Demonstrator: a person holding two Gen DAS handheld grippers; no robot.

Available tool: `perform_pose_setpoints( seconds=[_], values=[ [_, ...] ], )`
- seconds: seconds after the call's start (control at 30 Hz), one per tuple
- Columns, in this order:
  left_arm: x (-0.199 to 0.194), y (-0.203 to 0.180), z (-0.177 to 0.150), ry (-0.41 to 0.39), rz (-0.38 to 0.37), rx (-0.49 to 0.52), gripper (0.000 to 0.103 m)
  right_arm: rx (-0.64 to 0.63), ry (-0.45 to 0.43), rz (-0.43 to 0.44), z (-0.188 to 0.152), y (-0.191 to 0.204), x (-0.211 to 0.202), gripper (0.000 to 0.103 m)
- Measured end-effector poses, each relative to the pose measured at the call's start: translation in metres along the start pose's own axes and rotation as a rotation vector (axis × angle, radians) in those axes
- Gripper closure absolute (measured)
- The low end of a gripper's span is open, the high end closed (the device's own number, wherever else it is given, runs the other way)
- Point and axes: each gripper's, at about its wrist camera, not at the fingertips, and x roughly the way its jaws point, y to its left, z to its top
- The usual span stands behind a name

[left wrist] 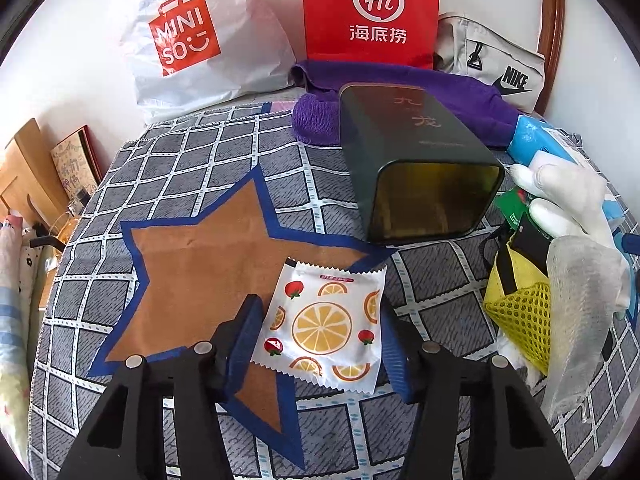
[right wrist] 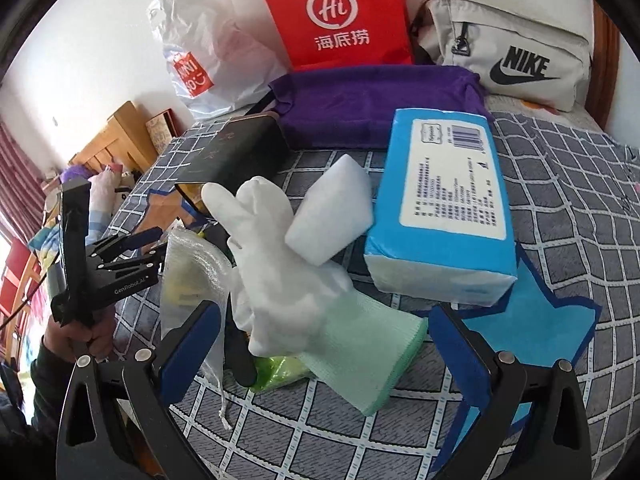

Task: Organize soft objects
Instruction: 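Close the left tool on the orange-print packet while the right tool grasps the white glove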

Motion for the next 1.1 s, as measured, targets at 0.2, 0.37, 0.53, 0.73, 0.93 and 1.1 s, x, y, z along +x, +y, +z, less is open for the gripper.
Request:
perform_pose_setpoints(
  seconds=[0.2,0.37,0.53,0.73,0.93,1.1],
  values=[
    [-0.005,-0.009,-0.001,0.002,-0.003,0.038,0.070,-0.057,0.079,-0.008,-0.005,0.011,0.024,0.053],
    [-0.008,-0.006,-0.001,0.004,-0.023,-0.007,0.073,-0.091,0.041,-0.064,-0.007,0.011,0.010,0.088],
    [-0.012,0.001,-0.001,-0.005,-0.064,-0.062,0.079,-0.110,-0.011,-0.067,-0.009,0.005,-0.017,0.091],
    [-0.023,0.005,-0.003,-0.015,-0.084,-0.082,0.087,-0.110,-0.063,-0.091,-0.018,-0.003,-0.049,0.092],
    [-0.038,0.007,-0.005,-0.026,-0.083,-0.107,0.089,-0.095,-0.098,-0.134,-0.031,-0.019,-0.072,0.092],
    [-0.049,0.003,-0.007,-0.038,-0.080,-0.120,0.092,-0.024,-0.093,-0.173,-0.041,-0.044,-0.079,0.092]
  ],
)
